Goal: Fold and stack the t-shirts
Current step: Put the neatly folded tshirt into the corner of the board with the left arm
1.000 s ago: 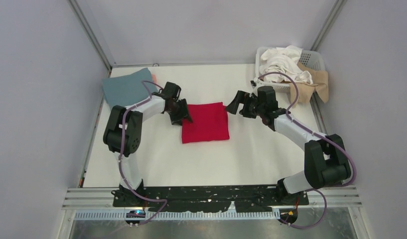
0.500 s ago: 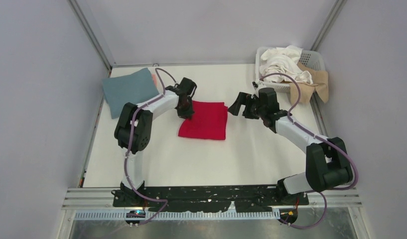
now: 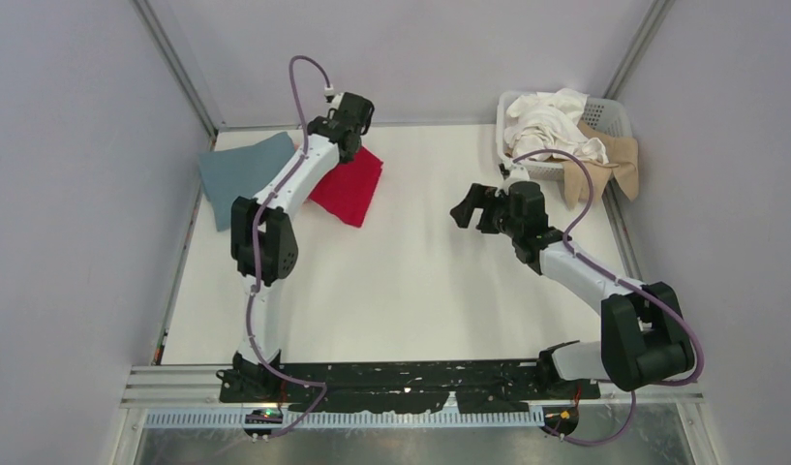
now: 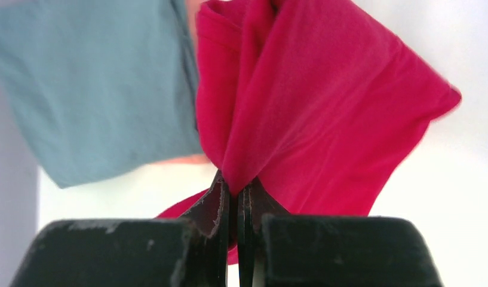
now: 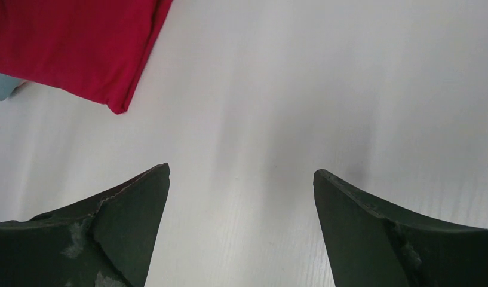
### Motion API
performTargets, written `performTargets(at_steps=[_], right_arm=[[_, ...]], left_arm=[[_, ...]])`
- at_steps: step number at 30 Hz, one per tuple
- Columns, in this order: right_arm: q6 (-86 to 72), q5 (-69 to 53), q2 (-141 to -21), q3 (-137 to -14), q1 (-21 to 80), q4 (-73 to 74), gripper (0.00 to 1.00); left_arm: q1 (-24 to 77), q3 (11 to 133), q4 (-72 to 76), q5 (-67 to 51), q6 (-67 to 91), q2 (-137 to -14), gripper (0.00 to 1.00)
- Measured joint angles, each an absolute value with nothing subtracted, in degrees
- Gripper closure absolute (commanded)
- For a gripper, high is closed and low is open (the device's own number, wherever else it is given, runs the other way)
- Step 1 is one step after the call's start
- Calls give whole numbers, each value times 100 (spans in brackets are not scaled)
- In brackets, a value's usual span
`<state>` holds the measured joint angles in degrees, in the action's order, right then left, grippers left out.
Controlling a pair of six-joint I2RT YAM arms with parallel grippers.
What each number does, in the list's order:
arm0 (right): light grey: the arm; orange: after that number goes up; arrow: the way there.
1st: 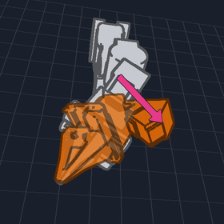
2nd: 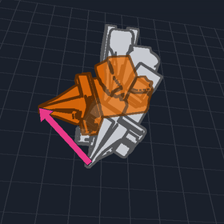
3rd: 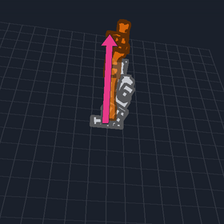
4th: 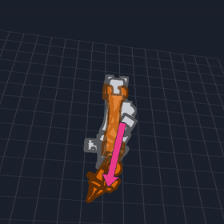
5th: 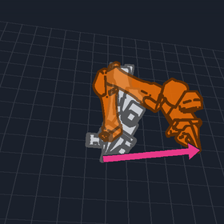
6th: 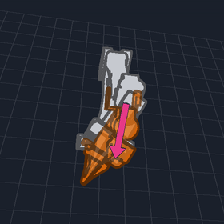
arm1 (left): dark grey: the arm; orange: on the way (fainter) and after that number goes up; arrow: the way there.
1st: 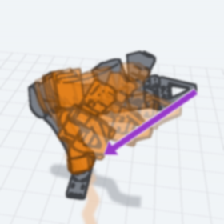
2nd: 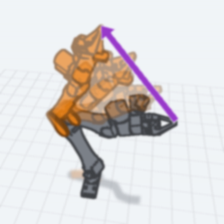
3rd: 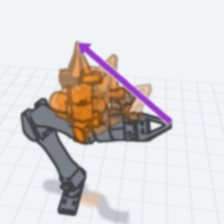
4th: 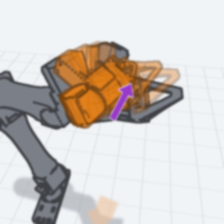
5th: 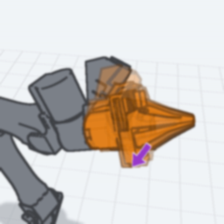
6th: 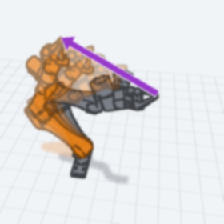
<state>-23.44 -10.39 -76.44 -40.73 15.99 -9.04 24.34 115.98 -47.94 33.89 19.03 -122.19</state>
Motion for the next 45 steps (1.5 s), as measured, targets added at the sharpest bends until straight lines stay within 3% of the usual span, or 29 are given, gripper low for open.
performTargets(at_steps=[17,36,45], right_arm=[[-2261,-663,-7948,-3994,1599,-1253,5],[-2261,-493,-7955,-3994,1599,-1216,5],[-2261,-410,-7979,-3997,1599,-1155,5]], left_arm=[[1516,12497,-4978,4128,832,-12508,100],[1439,13115,-5037,3754,908,-11509,100],[923,12873,-5019,3256,1387,-11570,100]])
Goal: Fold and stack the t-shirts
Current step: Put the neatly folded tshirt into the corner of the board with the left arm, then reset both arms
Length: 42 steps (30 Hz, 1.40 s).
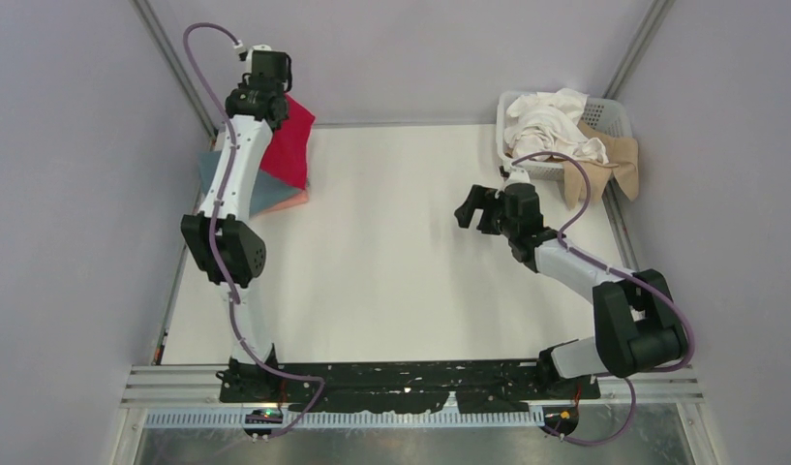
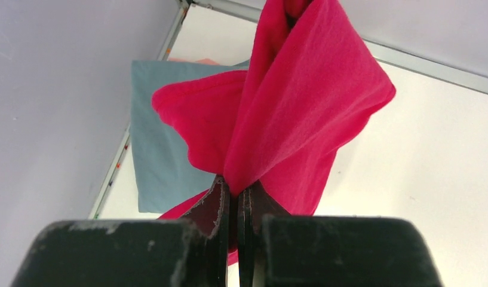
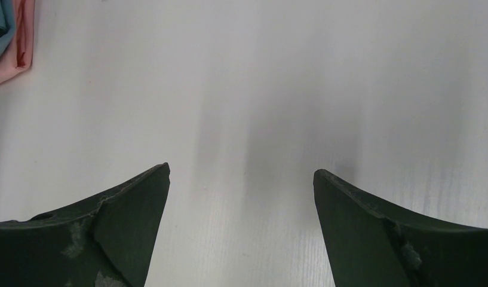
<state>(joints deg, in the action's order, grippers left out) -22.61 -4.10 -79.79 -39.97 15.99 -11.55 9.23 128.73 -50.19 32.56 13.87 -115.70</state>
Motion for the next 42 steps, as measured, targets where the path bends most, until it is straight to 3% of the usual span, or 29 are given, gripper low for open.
performTargets(at_steps=[12,17,18,20,21,23,24,33,37,42], right_arm=[[-2259,-349,-8217,-4108,1599,-1015,5],[-2259,-344,-8250,-4165,1599,-956,5],[-2259,-344,-8259,-4174,1599,-945,5],[-2259,-344,-8267,-4180,1599,-930,5],[-2259,-342,-8267,-4180,1599,-919,5],[-2259,-327,-8267,-4185,1599,-895,5],[-2259,-303,-8267,-4189,1599,-875,5],[-2335,174,-7677,-4163,1599,-414,5],[-2451,414,-6539,-3872,1599,-239,5],[-2639,655,-5334,-3468,1599,366,5]], left_arm=[[-75,12613,-5022,2617,1747,-12234,100],[-425,12414,-5004,2449,1754,-12276,92],[-486,12383,-5004,2416,1756,-12283,87],[-578,12370,-5006,2373,1761,-12309,67],[-628,12363,-5011,2351,1747,-12331,54],[-692,12359,-5026,2351,1752,-12366,8],[-727,12359,-5052,2366,1747,-12385,1],[-709,12014,-5443,2324,2174,-11756,0],[-163,9421,-4639,2095,2414,-9432,0],[1730,6121,-2978,1678,3006,-6388,0]])
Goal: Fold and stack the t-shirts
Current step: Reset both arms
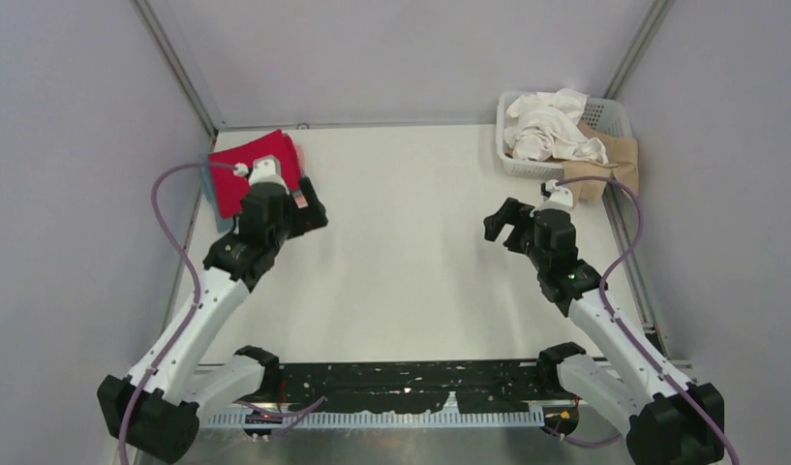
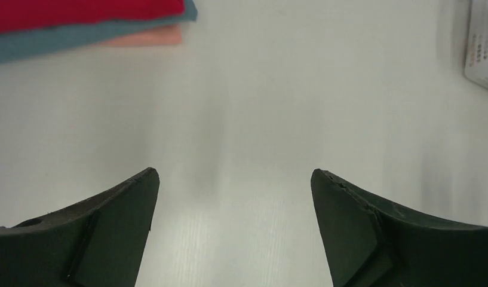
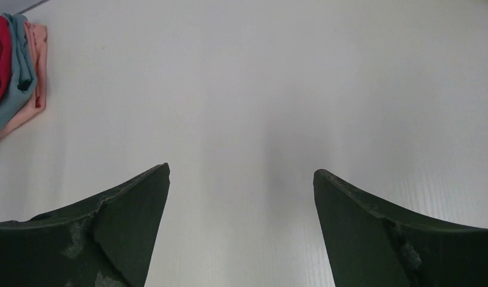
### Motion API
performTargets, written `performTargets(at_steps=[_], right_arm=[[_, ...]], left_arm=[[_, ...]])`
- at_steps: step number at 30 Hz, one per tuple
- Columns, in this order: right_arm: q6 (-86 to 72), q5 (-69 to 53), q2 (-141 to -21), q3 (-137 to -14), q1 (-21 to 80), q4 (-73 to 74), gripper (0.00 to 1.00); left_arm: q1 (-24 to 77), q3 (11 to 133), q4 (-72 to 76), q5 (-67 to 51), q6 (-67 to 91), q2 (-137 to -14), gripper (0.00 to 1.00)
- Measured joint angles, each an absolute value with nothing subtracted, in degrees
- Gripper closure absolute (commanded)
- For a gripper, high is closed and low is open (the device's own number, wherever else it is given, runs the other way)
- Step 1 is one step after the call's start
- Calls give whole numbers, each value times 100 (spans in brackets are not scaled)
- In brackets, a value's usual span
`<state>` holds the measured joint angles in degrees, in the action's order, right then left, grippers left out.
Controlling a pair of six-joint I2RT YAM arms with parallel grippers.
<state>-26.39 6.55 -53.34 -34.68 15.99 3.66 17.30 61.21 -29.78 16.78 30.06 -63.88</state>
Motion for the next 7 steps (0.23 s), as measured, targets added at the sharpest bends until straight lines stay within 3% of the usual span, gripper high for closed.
performTargets(at_steps=[3,7], right_arm=[[-2714,794,-4700,-3096,1599,862,5],[-2711,1017,-3988,-2587,1599,1358,5]], left_arm=[[2274,4788,-2558,1448,3356,-5572,0],[2792,3920,-2550,1581,3612,-5555,1]])
